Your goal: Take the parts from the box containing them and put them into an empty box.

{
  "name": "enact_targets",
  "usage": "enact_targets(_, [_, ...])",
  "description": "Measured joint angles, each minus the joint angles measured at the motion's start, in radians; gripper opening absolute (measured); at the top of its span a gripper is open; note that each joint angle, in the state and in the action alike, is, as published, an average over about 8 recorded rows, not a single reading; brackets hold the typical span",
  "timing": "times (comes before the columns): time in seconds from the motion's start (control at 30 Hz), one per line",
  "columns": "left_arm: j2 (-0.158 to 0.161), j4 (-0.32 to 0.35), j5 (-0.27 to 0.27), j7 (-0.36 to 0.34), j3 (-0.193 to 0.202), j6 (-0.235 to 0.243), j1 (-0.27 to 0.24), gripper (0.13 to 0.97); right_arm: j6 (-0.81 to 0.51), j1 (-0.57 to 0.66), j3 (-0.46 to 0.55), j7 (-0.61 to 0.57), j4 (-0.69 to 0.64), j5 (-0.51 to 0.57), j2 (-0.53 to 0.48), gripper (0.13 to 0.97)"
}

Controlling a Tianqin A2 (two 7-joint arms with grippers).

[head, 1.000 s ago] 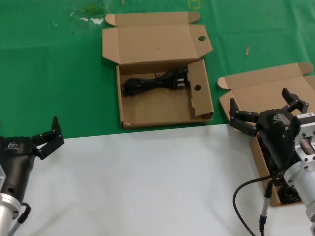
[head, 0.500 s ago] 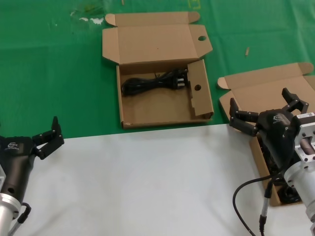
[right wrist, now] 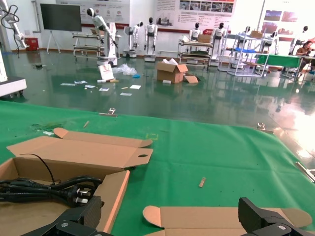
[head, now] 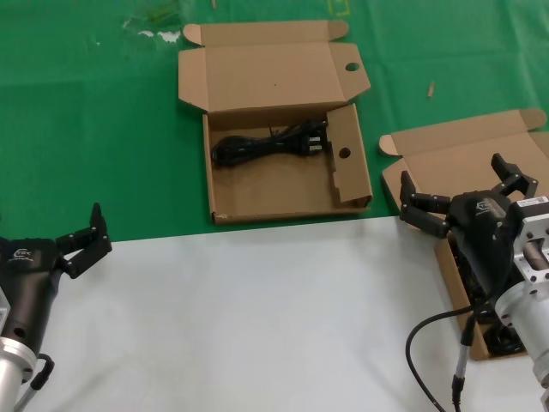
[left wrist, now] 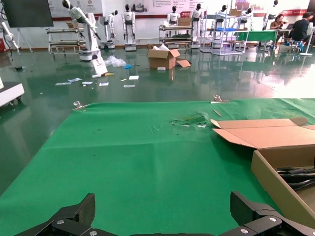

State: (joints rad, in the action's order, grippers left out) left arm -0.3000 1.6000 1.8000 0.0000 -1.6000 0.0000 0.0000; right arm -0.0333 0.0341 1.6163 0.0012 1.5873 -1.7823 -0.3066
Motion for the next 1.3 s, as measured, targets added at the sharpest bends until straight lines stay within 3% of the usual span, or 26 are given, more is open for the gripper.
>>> enact_targets(1.3, [0.000, 0.000, 0.000, 0.000, 0.000, 0.000, 0.000, 0.966, 0.000, 0.000, 0.000, 0.000, 0.000, 0.000, 0.000, 0.966])
